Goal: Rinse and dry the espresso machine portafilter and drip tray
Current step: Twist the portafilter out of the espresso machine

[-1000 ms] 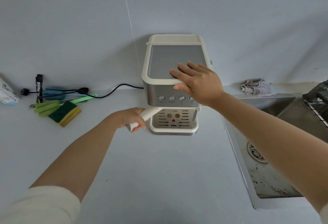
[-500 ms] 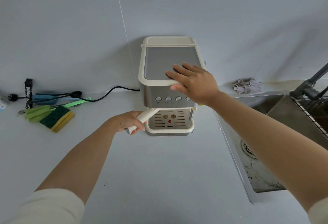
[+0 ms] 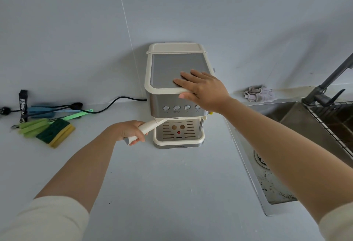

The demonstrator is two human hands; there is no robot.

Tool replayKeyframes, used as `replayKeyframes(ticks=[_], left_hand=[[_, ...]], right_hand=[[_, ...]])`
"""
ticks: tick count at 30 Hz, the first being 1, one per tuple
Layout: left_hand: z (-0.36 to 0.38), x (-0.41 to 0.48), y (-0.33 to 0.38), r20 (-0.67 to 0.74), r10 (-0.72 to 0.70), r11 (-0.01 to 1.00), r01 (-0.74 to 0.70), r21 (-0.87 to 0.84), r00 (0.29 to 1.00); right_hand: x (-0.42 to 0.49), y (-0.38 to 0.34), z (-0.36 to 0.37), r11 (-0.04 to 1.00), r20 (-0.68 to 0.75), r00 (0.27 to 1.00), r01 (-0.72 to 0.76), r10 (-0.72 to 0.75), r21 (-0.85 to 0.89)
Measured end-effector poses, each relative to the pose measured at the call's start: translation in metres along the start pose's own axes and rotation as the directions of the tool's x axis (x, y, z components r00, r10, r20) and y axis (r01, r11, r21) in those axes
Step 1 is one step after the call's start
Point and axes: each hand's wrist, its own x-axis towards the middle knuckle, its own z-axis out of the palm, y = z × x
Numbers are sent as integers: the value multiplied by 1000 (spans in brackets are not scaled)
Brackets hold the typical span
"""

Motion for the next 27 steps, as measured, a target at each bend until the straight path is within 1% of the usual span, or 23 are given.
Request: replayKeyframes(ticks=[5, 10, 15, 19, 21, 24, 27], left_hand=[[22, -2, -21, -48, -17, 996, 12, -88, 999], [66, -10, -31, -90, -40, 983, 23, -180, 995], [116, -20, -31, -86, -48, 987, 34, -159, 995], [152, -30, -23, -129, -54, 983, 30, -182, 990], [165, -36, -17, -119, -55, 980, 31, -198, 991], [178, -44, -8, -57, -23, 981, 11, -195, 998], [184, -47, 2, -7, 17, 984, -18, -179, 1000]], right_hand=[[0, -1, -1, 1000, 2, 1000, 13, -13, 8], [-1, -1, -2, 1000, 17, 1000, 1, -1, 0], [-2, -3, -1, 999, 30, 999, -26, 27, -36], [-3, -5, 1, 996, 23, 999, -43, 45, -83], [-4, -5, 3, 993, 23, 997, -66, 68, -100], [-6, -9, 5, 984, 20, 990, -137, 140, -117], [-8, -14, 6, 970, -4, 972, -235, 235, -65]])
